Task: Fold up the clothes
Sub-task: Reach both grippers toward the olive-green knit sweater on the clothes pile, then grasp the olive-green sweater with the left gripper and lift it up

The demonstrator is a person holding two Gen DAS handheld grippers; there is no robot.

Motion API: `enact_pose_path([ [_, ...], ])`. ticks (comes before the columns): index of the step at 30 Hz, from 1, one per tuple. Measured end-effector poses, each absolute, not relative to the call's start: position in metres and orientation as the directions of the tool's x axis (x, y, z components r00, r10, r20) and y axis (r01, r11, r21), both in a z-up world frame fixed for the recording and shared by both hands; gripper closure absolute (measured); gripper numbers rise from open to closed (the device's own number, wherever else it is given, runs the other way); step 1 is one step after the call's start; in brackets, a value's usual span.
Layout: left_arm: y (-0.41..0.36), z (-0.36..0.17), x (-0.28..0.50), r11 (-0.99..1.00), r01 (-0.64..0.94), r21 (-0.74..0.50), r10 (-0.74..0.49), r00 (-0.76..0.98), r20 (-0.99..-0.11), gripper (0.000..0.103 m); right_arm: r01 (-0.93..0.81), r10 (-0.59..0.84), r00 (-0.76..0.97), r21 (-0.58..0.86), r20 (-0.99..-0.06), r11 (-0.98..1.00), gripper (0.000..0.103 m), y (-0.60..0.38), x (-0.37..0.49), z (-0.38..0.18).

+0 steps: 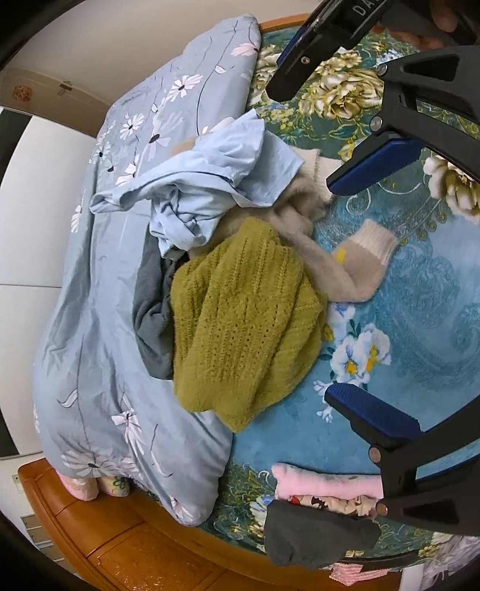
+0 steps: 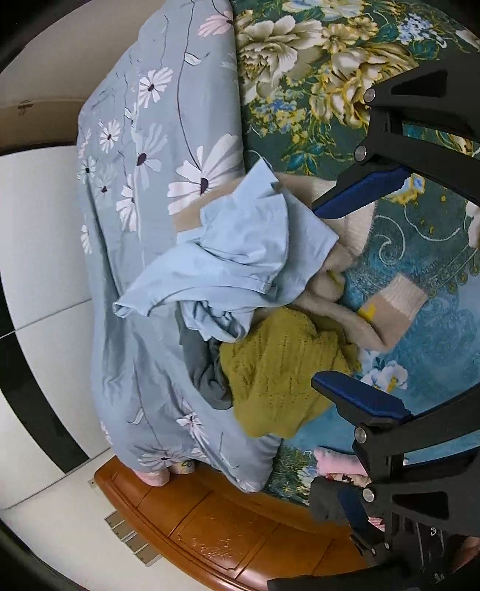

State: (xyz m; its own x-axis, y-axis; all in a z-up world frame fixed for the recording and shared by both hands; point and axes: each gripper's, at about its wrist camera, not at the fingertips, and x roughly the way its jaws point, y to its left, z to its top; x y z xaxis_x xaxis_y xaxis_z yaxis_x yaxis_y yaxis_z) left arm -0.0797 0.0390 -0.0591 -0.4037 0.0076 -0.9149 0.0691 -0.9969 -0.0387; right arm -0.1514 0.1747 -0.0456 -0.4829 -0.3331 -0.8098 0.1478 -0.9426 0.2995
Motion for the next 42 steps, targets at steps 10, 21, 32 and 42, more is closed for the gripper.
enact_pose_path([
  [10, 0.029, -0.092, -0.098, -0.995, 0.076, -0.058, 0.027, -0.350, -0.937, 0.000, 0.148, -0.309, -0.427, 0.271, -0.850, -0.951, 0.018, 0.161, -0.171, -0.075],
  [21, 0.018, -0.123, -0.119, -0.992, 0.066, -0.104, 0.080, -0.296, -0.952, 0.000, 0.155, -0.285, -0.382, 0.243, -0.879, -0.958, 0.018, 0.146, -0.194, -0.103],
  [32, 0.000, -0.151, -0.143, -0.984, 0.105, -0.144, 0.107, -0.298, -0.949, 0.000, 0.120, -0.260, -0.336, 0.233, -0.905, -0.965, 0.018, 0.147, -0.202, -0.131],
  [42, 0.035, -0.172, -0.196, -0.991, 0.007, -0.131, 0.122, -0.306, -0.944, 0.000, -0.024, -0.199, -0.242, 0.211, -0.950, -0.977, 0.018, 0.188, -0.151, -0.160],
])
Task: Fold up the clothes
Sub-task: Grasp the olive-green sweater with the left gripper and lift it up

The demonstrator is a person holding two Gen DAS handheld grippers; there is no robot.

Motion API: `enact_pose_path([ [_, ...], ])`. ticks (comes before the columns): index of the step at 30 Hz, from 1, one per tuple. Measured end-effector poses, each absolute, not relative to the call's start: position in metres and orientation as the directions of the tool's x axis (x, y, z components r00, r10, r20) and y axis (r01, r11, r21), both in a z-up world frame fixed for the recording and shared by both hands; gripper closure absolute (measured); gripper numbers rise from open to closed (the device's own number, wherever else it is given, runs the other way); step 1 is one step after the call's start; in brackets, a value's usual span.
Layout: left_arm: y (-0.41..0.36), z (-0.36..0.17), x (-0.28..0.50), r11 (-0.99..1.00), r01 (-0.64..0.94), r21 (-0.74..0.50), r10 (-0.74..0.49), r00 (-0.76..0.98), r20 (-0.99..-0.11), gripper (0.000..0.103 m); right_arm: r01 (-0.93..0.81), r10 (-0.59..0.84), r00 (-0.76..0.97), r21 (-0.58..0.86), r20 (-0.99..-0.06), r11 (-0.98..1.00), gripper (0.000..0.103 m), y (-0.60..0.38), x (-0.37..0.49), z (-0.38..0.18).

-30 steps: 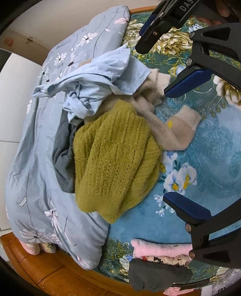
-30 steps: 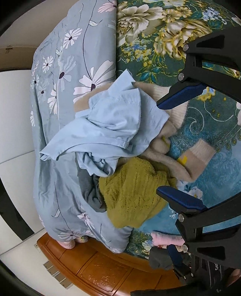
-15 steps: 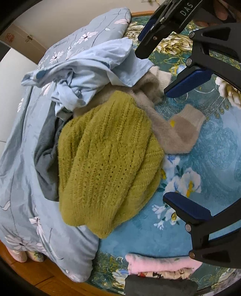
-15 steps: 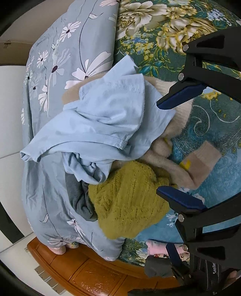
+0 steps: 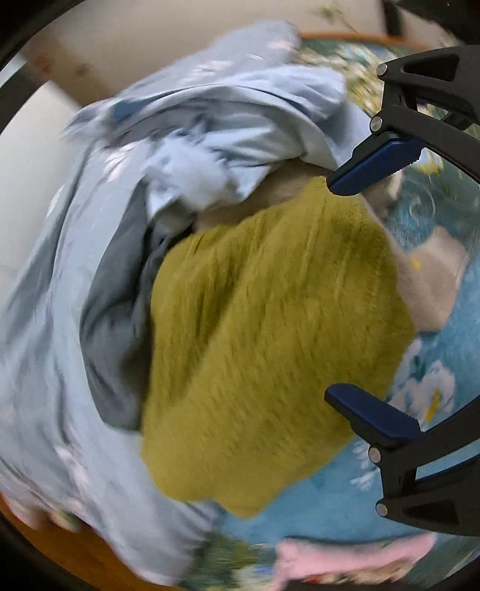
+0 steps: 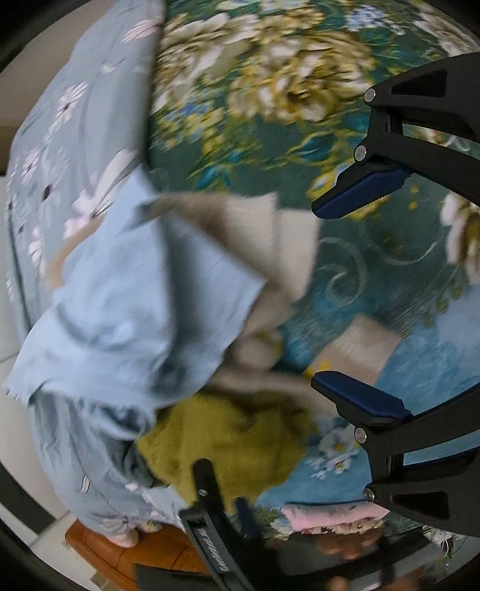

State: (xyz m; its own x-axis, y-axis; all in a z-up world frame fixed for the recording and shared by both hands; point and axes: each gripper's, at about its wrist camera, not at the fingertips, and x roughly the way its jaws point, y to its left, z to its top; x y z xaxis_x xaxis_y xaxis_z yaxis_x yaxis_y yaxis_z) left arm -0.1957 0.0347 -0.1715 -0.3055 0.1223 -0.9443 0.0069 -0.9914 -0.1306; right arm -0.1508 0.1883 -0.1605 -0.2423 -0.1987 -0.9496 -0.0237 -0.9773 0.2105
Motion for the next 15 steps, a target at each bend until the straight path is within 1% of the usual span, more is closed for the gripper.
enact_pose_path([
  [4, 0.075, -0.194, -0.194, -0.988, -0.154, 0.033, 0.006, -0.244, -0.970, 0.000, -0.068, -0.172, -0.204, 0.189, -0.964, -0.980, 0.018, 0.205, -0.137, -0.168],
  [5, 0.080, -0.200, -0.194, -0.983, -0.172, 0.067, -0.026, -0.227, -0.973, 0.001, -0.073, -0.165, -0.202, 0.183, -0.965, -0.980, 0.018, 0.208, -0.134, -0.168],
  [6, 0.082, -0.206, -0.195, -0.980, -0.174, 0.095, -0.056, -0.215, -0.975, 0.005, -0.078, -0.159, -0.200, 0.177, -0.967, -0.981, 0.018, 0.211, -0.132, -0.167],
  [7, 0.080, -0.207, -0.198, -0.981, -0.162, 0.108, -0.073, -0.209, -0.975, 0.016, -0.083, -0.152, -0.198, 0.171, -0.968, -0.982, 0.018, 0.214, -0.130, -0.166],
  [8, 0.075, -0.206, -0.200, -0.985, -0.138, 0.108, -0.078, -0.207, -0.975, 0.022, -0.087, -0.146, -0.198, 0.166, -0.969, -0.982, 0.018, 0.217, -0.128, -0.165],
  [9, 0.070, -0.205, -0.202, -0.987, -0.115, 0.108, -0.083, -0.206, -0.975, 0.037, -0.089, -0.143, -0.202, 0.164, -0.969, -0.983, 0.018, 0.219, -0.127, -0.162],
  [10, 0.064, -0.203, -0.205, -0.990, -0.091, 0.109, -0.089, -0.204, -0.975, 0.061, -0.090, -0.141, -0.206, 0.162, -0.968, -0.983, 0.018, 0.220, -0.126, -0.160],
  [11, 0.057, -0.198, -0.206, -0.993, -0.062, 0.098, -0.083, -0.213, -0.974, 0.073, -0.090, -0.142, -0.211, 0.164, -0.967, -0.982, 0.018, 0.221, -0.126, -0.157],
  [12, 0.047, -0.190, -0.206, -0.997, -0.029, 0.078, -0.069, -0.230, -0.971, 0.092, -0.089, -0.144, -0.216, 0.166, -0.966, -0.982, 0.018, 0.221, -0.126, -0.154],
  [13, 0.038, -0.182, -0.206, -0.998, 0.004, 0.057, -0.056, -0.248, -0.967, 0.094, -0.088, -0.146, -0.220, 0.168, -0.965, -0.982, 0.018, 0.221, -0.126, -0.151],
  [15, 0.021, -0.157, -0.202, -0.999, 0.037, 0.040, -0.050, -0.316, -0.947, 0.095, -0.085, -0.153, -0.234, 0.177, -0.960, -0.980, 0.018, 0.218, -0.124, -0.143],
])
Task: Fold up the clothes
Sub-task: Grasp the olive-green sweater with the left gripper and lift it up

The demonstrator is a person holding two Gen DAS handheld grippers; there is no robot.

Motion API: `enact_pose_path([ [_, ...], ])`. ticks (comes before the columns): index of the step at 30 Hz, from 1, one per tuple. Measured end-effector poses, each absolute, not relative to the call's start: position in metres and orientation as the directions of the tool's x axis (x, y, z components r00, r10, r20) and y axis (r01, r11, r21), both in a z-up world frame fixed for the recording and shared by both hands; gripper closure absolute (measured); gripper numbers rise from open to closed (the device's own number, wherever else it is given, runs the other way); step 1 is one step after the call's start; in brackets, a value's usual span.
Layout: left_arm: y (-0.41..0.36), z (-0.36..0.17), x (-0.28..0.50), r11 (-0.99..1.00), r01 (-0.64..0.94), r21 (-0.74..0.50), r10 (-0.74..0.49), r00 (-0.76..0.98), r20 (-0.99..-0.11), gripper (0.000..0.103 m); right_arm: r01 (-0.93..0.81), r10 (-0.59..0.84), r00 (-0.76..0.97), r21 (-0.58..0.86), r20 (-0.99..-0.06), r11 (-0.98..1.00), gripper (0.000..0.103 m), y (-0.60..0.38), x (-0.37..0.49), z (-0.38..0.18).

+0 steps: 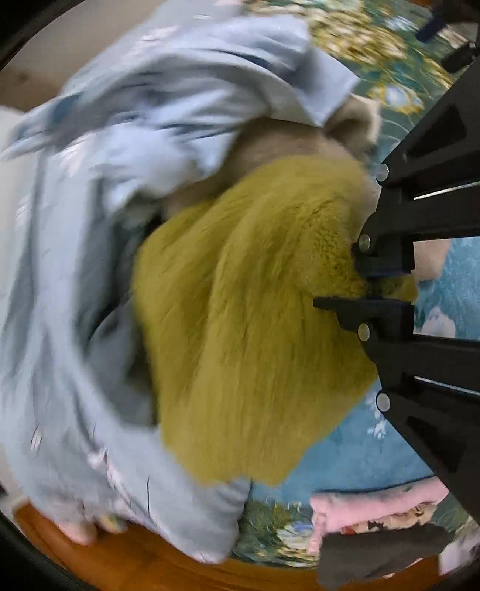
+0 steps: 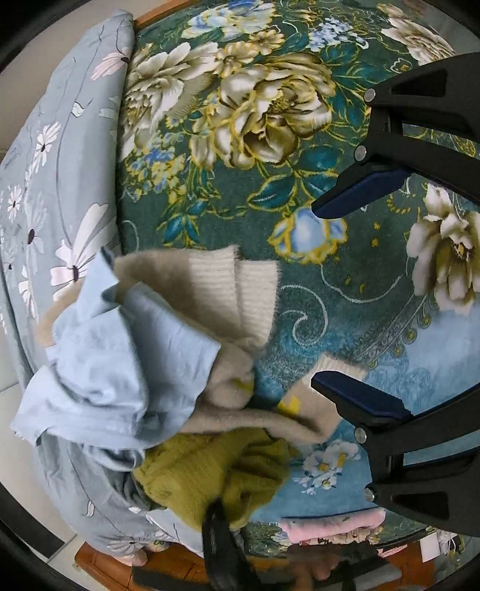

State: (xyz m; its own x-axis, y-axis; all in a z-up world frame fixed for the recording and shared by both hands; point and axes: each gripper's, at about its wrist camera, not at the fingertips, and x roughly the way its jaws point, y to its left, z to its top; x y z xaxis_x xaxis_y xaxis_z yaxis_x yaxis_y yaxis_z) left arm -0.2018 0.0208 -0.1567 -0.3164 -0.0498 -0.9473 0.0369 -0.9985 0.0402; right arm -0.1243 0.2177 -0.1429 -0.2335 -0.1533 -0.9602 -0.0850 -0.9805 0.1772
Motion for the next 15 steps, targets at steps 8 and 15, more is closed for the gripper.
enact_pose_path([
  [8, -0.015, -0.013, -0.157, -0.999, -0.029, 0.041, -0.016, -0.586, -0.810, 0.096, -0.060, -0.206, -0.288, 0.232, -0.935, -0.971, 0.018, 0.203, -0.098, -0.116],
  [15, -0.008, 0.108, -0.105, -0.990, -0.139, -0.026, 0.118, -0.718, -0.686, 0.097, -0.067, -0.231, -0.337, 0.268, -0.913, -0.961, 0.018, 0.207, -0.058, -0.088],
])
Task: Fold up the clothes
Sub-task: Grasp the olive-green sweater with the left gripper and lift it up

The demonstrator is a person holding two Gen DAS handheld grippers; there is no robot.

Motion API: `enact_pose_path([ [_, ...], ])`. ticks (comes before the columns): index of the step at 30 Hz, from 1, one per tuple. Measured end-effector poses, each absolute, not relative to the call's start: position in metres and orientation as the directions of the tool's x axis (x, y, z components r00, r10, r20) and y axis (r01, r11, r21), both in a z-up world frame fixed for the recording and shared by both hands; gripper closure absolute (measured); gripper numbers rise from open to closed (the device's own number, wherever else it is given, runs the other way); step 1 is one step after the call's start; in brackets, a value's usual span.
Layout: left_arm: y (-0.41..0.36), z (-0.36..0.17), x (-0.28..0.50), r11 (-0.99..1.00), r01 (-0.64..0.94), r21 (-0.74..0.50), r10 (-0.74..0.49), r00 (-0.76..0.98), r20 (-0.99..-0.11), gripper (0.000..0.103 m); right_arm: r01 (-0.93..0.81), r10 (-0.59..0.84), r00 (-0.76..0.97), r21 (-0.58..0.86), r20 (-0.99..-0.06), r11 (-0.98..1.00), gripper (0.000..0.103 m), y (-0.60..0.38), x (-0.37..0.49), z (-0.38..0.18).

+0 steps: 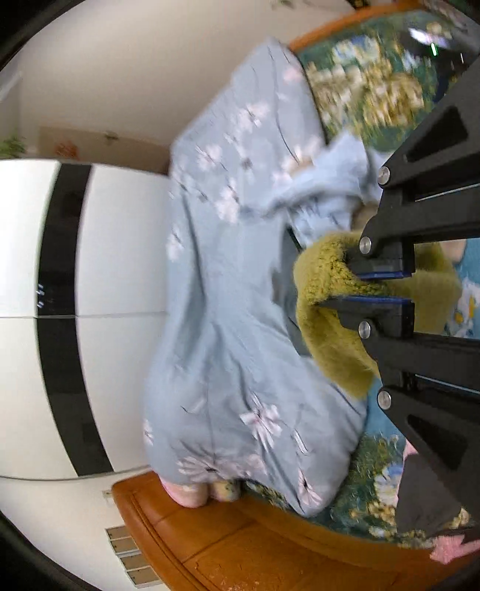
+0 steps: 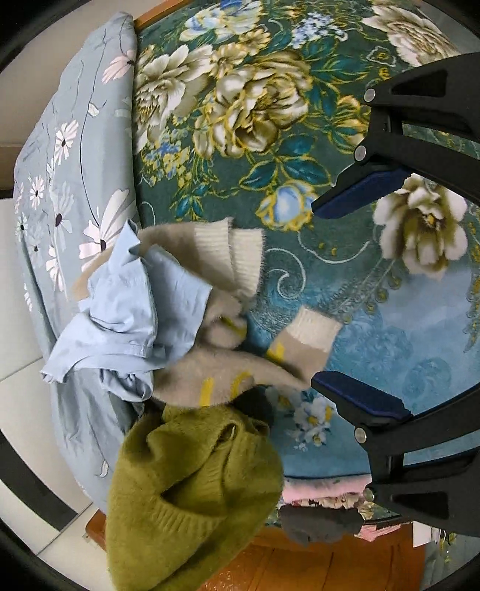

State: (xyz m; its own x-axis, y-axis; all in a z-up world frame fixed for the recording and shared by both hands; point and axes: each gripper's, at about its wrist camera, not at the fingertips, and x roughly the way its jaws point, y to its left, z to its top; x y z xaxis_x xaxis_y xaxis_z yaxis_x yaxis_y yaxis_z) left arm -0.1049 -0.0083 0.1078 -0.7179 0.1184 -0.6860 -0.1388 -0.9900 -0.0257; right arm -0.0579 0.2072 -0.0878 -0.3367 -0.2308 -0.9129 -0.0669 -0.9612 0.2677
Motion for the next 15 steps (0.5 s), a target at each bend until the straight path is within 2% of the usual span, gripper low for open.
enact_pose_path([
  [5, 0.018, 0.162, -0.059, -0.958, -0.275, -0.075, 0.262, -0.746, -0.612, 0.097, -0.115, -0.208, -0.386, 0.271, -0.899, -0.956, 0.018, 0.232, -0.028, -0.070],
  [9, 0.030, 0.218, -0.007, -0.911, -0.388, -0.143, 0.406, -0.775, -0.485, 0.097, -0.178, -0.176, -0.425, 0.272, -0.888, -0.946, 0.018, 0.263, -0.005, -0.058],
  [12, 0.020, 0.257, 0.023, -0.895, -0.419, -0.153, 0.444, -0.803, -0.397, 0.097, -0.240, -0.141, -0.448, 0.271, -0.883, -0.932, 0.018, 0.291, 0.015, -0.051],
  [15, 0.004, 0.270, 0.033, -0.896, -0.411, -0.166, 0.443, -0.803, -0.400, 0.096, -0.299, -0.107, -0.459, 0.268, -0.882, -0.916, 0.018, 0.313, 0.031, -0.050],
])
